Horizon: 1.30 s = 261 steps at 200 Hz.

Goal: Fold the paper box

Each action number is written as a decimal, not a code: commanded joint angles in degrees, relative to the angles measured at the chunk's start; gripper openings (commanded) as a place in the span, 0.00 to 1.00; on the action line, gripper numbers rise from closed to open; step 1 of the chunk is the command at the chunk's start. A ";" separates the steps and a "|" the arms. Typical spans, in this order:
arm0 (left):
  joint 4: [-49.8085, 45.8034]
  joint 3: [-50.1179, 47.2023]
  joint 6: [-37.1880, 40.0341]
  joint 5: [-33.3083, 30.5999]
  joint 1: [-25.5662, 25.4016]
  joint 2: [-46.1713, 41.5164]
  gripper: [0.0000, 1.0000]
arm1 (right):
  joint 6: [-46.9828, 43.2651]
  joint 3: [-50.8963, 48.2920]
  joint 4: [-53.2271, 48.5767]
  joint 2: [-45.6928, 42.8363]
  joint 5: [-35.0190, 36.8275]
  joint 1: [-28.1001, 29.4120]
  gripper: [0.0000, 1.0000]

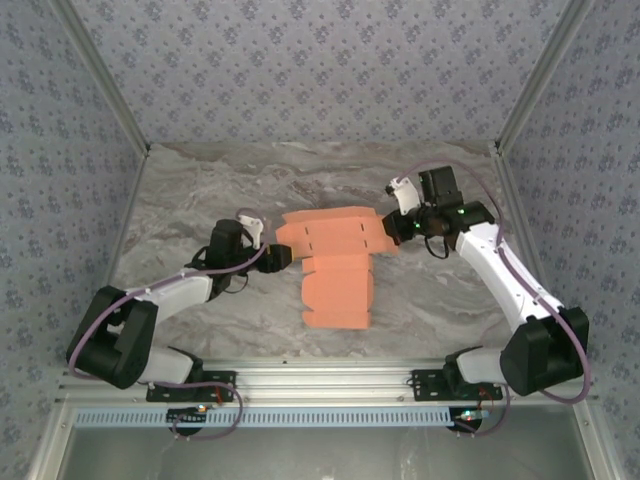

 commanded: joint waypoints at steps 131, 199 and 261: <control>-0.91 6.27 6.57 -3.06 0.00 5.27 0.65 | -3.92 0.89 -1.29 -0.59 -8.14 -0.30 0.00; 7.25 1.58 8.11 0.66 -0.01 1.09 0.02 | 0.45 0.71 0.42 -1.61 -3.97 -1.87 0.18; 12.66 0.27 2.21 -5.52 -0.92 1.81 0.00 | 37.97 7.48 -7.20 1.23 4.24 -0.74 0.74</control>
